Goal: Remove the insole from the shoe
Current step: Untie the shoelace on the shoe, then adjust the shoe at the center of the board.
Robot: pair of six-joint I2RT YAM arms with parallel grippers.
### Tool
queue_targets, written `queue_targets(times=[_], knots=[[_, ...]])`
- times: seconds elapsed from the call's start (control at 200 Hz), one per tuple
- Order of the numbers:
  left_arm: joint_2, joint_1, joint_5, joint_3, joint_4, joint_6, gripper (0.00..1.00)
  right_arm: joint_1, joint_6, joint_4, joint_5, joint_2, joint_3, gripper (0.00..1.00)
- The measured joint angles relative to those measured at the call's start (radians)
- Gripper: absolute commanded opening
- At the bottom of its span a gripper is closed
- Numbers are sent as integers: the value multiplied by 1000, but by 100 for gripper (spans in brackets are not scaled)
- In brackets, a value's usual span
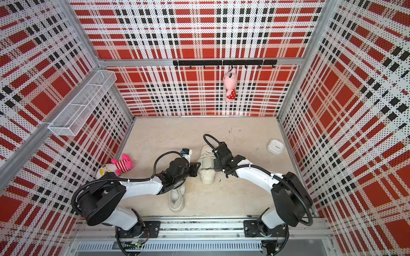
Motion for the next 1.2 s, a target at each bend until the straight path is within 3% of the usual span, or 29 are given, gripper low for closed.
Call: queue_targets(times=[0.341, 0.596, 0.661, 0.792, 1.002, 1.203], knots=[[71, -60, -7, 25, 10, -33, 0, -56, -76, 126, -150, -65, -130, 30], [76, -99, -64, 25, 26, -136, 0, -41, -102, 114, -158, -205, -148, 77], [77, -106, -69, 25, 28, -155, 0, -24, -100, 102, -156, -226, -141, 83], [77, -115, -84, 22, 32, -183, 0, 31, -82, 61, -155, -200, -92, 90], [74, -117, -89, 14, 34, -202, 1, 118, -21, 29, -140, -40, -12, 91], [70, -117, -89, 10, 37, -206, 1, 125, 26, -43, -113, 38, -1, 90]])
